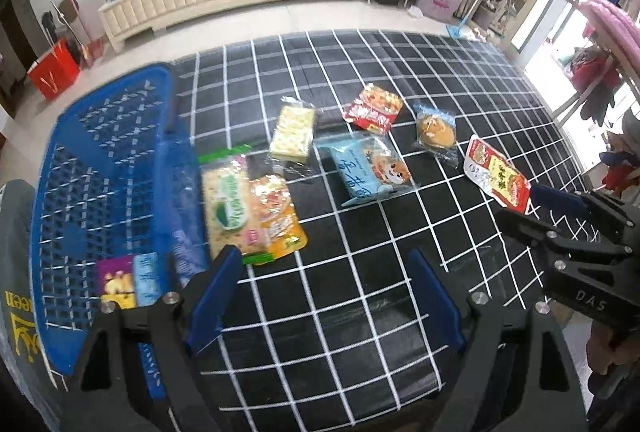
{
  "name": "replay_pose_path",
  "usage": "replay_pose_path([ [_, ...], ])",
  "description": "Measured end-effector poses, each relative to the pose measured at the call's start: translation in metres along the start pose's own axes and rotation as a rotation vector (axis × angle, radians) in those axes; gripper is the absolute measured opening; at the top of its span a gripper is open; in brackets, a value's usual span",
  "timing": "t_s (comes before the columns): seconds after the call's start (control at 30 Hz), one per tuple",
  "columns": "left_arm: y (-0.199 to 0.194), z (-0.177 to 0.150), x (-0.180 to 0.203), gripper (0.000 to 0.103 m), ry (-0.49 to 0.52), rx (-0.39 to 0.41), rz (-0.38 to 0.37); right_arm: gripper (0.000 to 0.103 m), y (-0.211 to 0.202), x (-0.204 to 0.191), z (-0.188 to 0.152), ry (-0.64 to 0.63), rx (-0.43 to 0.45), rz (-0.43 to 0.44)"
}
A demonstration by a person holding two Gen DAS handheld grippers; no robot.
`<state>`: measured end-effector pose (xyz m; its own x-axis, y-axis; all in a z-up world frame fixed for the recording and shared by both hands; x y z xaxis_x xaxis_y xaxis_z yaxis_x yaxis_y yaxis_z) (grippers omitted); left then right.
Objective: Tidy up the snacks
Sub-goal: 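Withdraw both tools from the basket and move toward the cracker and pastry packs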
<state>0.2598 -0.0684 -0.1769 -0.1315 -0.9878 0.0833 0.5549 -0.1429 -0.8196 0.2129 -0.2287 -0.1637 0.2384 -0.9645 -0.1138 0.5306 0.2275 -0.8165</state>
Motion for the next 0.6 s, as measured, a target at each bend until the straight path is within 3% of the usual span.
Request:
replay_pose_path([
  [0.17, 0.037, 0.012, 0.020, 0.084, -0.021, -0.065, -0.101, 0.063, 0.020, 0.028, 0.001, 0.040, -0.034, -0.014],
  [0.6, 0.139, 0.043, 0.040, 0.084, -0.138, -0.207, -0.059, 0.063, 0.066, 0.090, 0.024, 0.107, -0.073, -0.054],
])
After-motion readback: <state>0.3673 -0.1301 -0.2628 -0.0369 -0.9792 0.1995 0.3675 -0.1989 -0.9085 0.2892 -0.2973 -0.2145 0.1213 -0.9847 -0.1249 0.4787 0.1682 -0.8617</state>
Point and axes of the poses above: each gripper's, at about its wrist camera, not at the fingertips, and y roughly the way its jaws point, x to its right, z to its top, the point moved 5 cm from there along y, roughly the way its jaws point, and after that the axes turned 11 degrees about x, right-handed, at the moved point
